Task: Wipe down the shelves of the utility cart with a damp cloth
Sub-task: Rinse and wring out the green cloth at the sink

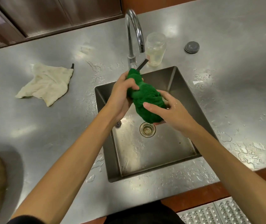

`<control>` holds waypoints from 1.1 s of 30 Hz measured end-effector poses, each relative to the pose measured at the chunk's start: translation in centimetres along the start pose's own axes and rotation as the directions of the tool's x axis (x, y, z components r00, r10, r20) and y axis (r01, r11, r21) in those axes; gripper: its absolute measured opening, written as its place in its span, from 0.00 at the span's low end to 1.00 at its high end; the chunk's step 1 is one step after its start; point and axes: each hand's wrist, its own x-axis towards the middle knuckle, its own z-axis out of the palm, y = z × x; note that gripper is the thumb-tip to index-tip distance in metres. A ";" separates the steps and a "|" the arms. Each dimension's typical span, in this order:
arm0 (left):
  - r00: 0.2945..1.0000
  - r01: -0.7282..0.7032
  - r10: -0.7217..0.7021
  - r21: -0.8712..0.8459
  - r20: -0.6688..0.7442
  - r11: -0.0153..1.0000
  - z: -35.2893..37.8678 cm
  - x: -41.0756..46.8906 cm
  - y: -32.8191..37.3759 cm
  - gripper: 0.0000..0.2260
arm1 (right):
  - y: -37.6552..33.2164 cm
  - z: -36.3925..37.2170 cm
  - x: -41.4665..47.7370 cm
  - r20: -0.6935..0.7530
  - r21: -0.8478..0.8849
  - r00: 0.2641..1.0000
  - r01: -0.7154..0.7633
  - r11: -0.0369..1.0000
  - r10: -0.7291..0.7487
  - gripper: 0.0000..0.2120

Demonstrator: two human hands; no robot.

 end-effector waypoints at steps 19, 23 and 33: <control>0.987 -0.120 0.092 0.220 0.135 0.968 1.3 -8.7 -1.9 0.18 | 1.4 1.8 -11.6 -0.197 -0.364 0.963 0.101 0.926 -0.182 0.19; 0.975 -0.121 0.080 0.192 0.207 0.974 2.8 -11.7 -1.3 0.19 | 1.4 4.3 -15.2 -0.323 -0.268 0.923 0.123 0.955 -0.209 0.30; 0.897 -0.156 0.064 0.178 0.438 0.972 8.5 -18.3 -2.7 0.15 | 1.5 5.7 -25.0 -0.411 -0.075 0.869 0.270 0.960 -0.277 0.29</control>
